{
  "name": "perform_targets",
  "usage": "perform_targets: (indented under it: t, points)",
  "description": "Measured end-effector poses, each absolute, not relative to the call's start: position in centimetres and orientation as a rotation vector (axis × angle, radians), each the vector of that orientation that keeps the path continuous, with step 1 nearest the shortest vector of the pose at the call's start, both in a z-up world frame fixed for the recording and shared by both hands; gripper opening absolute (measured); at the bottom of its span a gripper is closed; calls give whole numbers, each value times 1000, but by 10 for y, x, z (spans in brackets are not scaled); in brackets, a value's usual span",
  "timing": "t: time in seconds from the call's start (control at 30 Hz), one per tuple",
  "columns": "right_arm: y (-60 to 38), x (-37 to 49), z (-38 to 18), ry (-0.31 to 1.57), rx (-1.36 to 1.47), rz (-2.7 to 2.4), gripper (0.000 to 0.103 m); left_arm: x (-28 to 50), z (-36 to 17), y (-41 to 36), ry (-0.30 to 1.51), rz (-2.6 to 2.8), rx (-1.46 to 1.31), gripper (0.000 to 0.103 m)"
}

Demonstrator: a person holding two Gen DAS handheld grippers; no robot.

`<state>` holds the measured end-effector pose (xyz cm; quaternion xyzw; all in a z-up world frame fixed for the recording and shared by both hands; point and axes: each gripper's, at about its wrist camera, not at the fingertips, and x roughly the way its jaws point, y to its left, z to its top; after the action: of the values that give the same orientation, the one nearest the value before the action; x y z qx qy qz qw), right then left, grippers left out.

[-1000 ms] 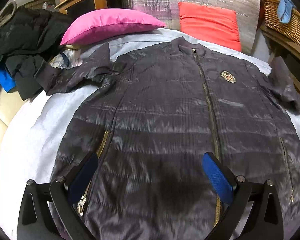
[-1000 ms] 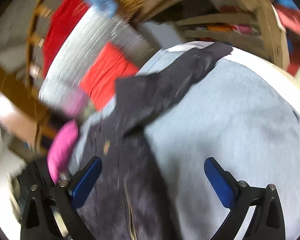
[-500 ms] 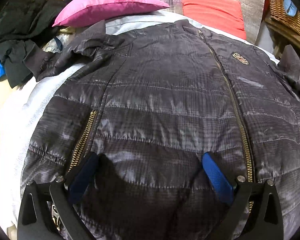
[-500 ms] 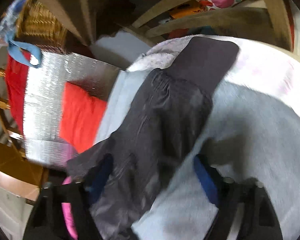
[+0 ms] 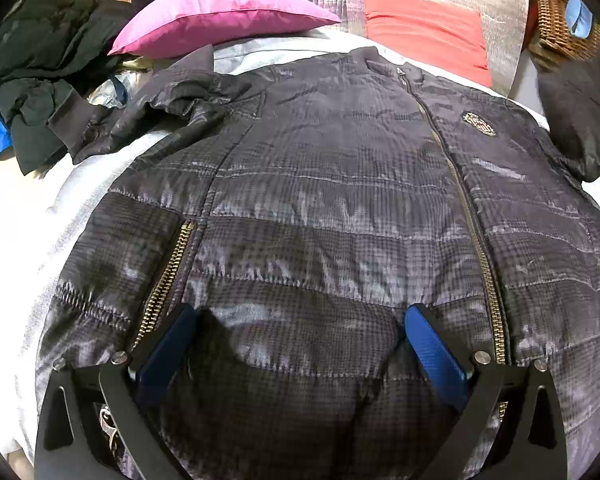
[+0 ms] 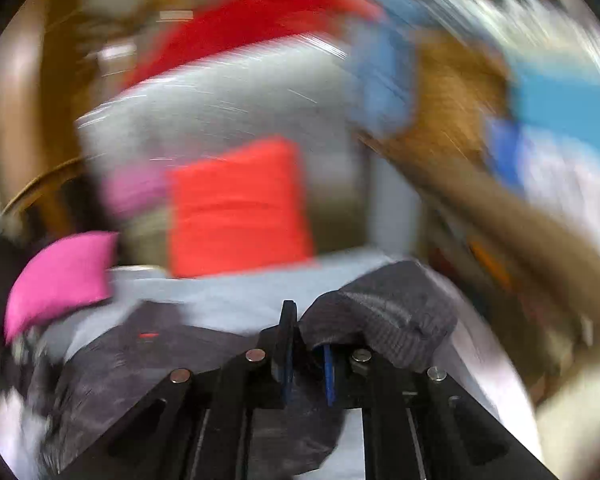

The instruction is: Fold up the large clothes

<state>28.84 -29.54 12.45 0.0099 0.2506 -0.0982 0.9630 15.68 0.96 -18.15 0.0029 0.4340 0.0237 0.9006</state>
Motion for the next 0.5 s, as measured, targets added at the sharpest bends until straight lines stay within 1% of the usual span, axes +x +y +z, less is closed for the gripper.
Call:
perform_targets:
  t: [0.03,0.07,0.1,0.13,0.17,0.27,0.3,0.43,0.5]
  points:
    - [-254,291,127,505,-29,-125,14,156,-181,10,897,48,4,103]
    - [-217,293,121,524,-70,-52,17,156,-182,10,896,48,4,103]
    - [-184,297,107,566,-104,19,40,156,-182,10,896,49,4,103]
    - [-162,300,91,611,-112,69,67,156,-182,10,894,48,3,103]
    - [-145,301,74,648,-105,108,103,155,-182,11,892,48,0,103]
    - [-110,301,4,808,-35,187,102,155,-182,13,891,40,-7,103]
    - [-113,296,-14,842,49,194,102,155,-182,13,891,38,-10,103]
    - [-155,257,-43,857,273,147,103,155,-182,13,888,41,-6,103]
    - [-179,234,-46,840,329,105,103,155,-182,13,885,46,0,103]
